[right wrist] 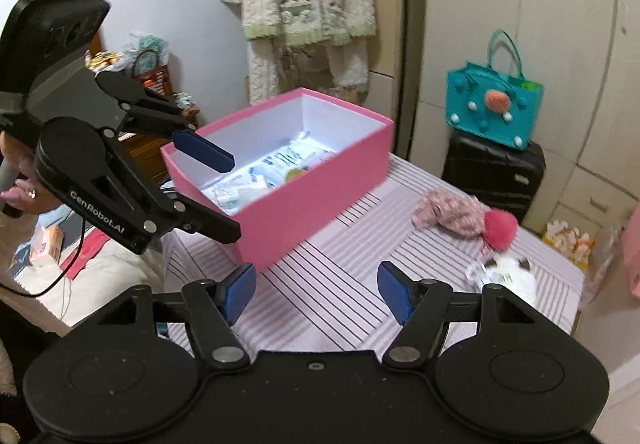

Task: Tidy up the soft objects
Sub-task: 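Withdraw both open tools from the box back over the table, then move both tools to the white cat plush and close them on it together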

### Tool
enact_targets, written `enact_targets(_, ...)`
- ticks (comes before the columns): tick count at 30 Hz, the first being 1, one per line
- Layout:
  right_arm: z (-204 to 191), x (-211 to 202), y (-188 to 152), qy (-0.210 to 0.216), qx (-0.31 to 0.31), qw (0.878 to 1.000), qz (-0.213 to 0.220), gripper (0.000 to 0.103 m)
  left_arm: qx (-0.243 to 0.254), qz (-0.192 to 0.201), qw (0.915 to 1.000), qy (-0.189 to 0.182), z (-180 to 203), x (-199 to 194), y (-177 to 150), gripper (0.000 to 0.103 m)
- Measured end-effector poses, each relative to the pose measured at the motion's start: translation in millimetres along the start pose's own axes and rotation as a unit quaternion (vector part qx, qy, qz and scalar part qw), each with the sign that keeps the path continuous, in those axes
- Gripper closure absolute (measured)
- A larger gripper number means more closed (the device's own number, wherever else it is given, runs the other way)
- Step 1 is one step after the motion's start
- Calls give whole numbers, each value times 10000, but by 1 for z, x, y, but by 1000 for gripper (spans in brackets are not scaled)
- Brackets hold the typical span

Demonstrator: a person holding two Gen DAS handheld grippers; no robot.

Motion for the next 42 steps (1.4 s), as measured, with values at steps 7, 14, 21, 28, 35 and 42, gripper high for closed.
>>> enact_targets(7, 34, 5, -22, -232, 162, 9996, -84, 30, 72, -377, 9991, -155, 19, 44, 2, 31)
enact_targets(14, 69, 12, -42, -374, 407, 9984, -98, 29, -123, -339, 9983, -460, 29, 73, 16, 31)
enact_targets(21, 96, 20, -52, -669, 503, 9965, -51, 28, -372, -39, 9972, -641, 39, 92, 35, 31)
enact_targets(28, 121, 37, -61, -1125, 354, 9928, 206, 28, -981, 198, 9899, -1005, 48, 122, 53, 31)
enact_targets(35, 143, 54, -67, -1314, 229, 9902, 423, 28, -1442, 464, 9820, -1127, 54, 157, 64, 31)
enact_targets(42, 164, 78, -79, -1496, 99, 9877, 455, 24, -1624, 589, 9808, -906, 53, 195, 64, 31)
Point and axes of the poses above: each gripper's, at about its wrist camera, not at the fingertips, and x roughly the way its jaws point, z to its right, y to its top, the point moved 6 cm from there along x, roughly the way its jaws point, and after that the axes turned 1 degree about z, right-handed, at the moved point
